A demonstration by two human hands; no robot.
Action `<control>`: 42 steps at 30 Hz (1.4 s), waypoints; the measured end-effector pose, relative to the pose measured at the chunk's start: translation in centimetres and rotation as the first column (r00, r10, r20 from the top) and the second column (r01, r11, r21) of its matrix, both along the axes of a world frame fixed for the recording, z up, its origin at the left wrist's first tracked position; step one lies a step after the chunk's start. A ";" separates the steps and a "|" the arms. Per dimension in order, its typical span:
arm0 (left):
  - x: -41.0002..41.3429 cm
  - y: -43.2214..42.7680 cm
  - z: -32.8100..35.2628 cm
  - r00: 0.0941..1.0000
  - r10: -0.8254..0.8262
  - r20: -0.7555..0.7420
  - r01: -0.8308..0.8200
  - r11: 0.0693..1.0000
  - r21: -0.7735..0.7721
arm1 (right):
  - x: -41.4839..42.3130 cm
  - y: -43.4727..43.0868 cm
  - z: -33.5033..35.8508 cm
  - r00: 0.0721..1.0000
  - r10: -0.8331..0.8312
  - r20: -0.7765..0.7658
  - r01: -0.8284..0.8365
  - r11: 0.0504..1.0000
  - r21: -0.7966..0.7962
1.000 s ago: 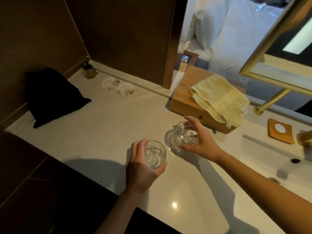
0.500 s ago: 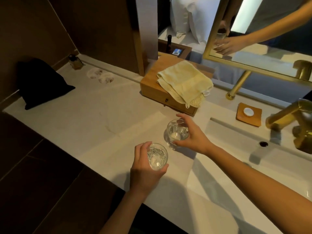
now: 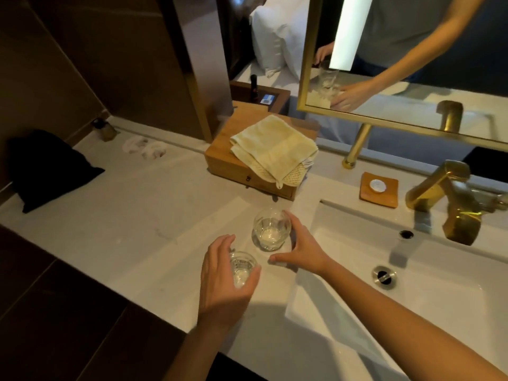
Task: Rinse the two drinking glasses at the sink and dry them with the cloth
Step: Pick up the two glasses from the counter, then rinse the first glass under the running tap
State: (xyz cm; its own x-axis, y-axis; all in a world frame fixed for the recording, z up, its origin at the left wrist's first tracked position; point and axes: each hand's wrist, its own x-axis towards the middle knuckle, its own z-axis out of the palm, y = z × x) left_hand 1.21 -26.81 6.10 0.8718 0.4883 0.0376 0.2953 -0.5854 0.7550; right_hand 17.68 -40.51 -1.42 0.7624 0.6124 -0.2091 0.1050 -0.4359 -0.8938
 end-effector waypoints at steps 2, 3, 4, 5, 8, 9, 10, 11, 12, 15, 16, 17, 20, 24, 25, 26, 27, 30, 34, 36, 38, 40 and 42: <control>1.6 0.2 1.5 0.994 -0.103 -0.030 0.102 0.995 -0.014 | 0.1 0.9 -1.0 0.998 -0.011 0.056 0.013 0.999 -0.042; 2.7 0.2 2.1 0.982 -0.176 -0.066 0.178 0.984 0.014 | 0.2 1.3 -1.6 0.996 -0.029 0.082 0.035 0.997 -0.069; 3.8 0.3 2.5 0.963 -0.252 -0.099 0.258 0.964 0.062 | 0.3 1.5 -2.4 0.993 -0.051 0.104 0.060 0.995 -0.079; 5.0 0.3 2.8 0.939 -0.319 -0.131 0.334 0.936 0.113 | 0.3 1.7 -3.1 0.989 -0.069 0.128 0.080 0.993 -0.083; 8.2 0.2 2.6 0.867 -0.444 -0.228 0.489 0.848 0.205 | -0.5 1.6 -2.4 0.979 -0.111 0.170 0.128 0.987 -0.096; 9.1 0.1 2.2 0.842 -0.464 -0.276 0.526 0.819 0.229 | -1.0 1.5 -1.4 0.977 -0.130 0.167 0.148 0.984 -0.095; 9.8 0.0 1.8 0.813 -0.479 -0.332 0.567 0.779 0.266 | -1.3 1.4 -0.7 0.976 -0.146 0.163 0.163 0.982 -0.094; 10.3 -0.3 1.5 0.782 -0.494 -0.381 0.611 0.731 0.306 | -1.7 1.2 -0.1 0.975 -0.162 0.150 0.177 0.980 -0.090; 10.7 -0.5 1.1 0.761 -0.511 -0.401 0.639 0.697 0.326 | -2.2 0.9 0.5 0.974 -0.187 0.125 0.198 0.977 -0.079; 10.5 -1.1 0.3 0.744 -0.567 -0.353 0.659 0.712 0.244 | -3.9 -0.9 1.7 0.955 -0.294 0.045 0.296 0.954 -0.043; 10.5 -1.4 0.2 0.728 -0.592 -0.345 0.671 0.718 0.183 | -4.5 -1.8 2.2 0.944 -0.327 0.035 0.328 0.944 -0.027; 10.5 -1.7 0.1 0.711 -0.624 -0.324 0.676 0.733 0.073 | -5.1 -2.9 2.7 0.934 -0.355 0.036 0.356 0.934 -0.023; 10.0 -3.8 0.7 0.702 -0.696 -0.152 0.571 0.678 -0.464 | -7.0 -7.1 3.9 0.900 -0.436 -0.024 0.436 0.900 0.010; 7.9 -7.3 0.1 0.740 -0.668 -0.079 0.355 0.487 -0.798 | -9.3 -11.9 4.3 0.847 -0.507 -0.162 0.515 0.857 0.014; 7.5 -8.2 -0.2 0.733 -0.674 -0.094 0.341 0.484 -0.806 | -9.7 -12.9 4.1 0.843 -0.509 -0.175 0.517 0.856 0.001; 7.1 -9.0 -0.4 0.725 -0.679 -0.112 0.334 0.490 -0.805 | -10.0 -13.7 3.9 0.840 -0.510 -0.186 0.518 0.855 -0.010; 7.0 -9.9 -0.5 0.722 -0.680 -0.130 0.324 0.498 -0.805 | -10.2 -14.5 3.8 0.836 -0.514 -0.192 0.521 0.854 -0.015; 7.4 -12.5 0.1 0.731 -0.670 -0.128 0.313 0.497 -0.810 | -9.8 -16.9 4.4 0.836 -0.511 -0.200 0.522 0.853 0.002; 7.9 -16.2 0.6 0.796 -0.593 -0.118 0.238 0.487 -0.841 | -8.7 -20.4 5.6 0.851 -0.485 -0.200 0.502 0.864 0.041; 8.2 -18.0 0.4 0.835 -0.534 -0.135 0.166 0.477 -0.863 | -8.4 -22.5 5.9 0.872 -0.451 -0.192 0.466 0.884 0.043; 8.4 -19.7 -0.2 0.855 -0.489 -0.176 0.092 0.476 -0.875 | -8.1 -24.7 6.2 0.897 -0.389 -0.209 0.403 0.915 0.028; 8.6 -21.0 -0.8 0.860 -0.465 -0.209 0.030 0.455 -0.890 | -7.3 -27.2 6.7 0.907 -0.335 -0.255 0.346 0.938 -0.002; 8.8 -22.1 -1.3 0.871 -0.439 -0.223 -0.023 0.415 -0.909 | -5.2 -29.7 7.4 0.911 -0.336 -0.238 0.331 0.942 -0.062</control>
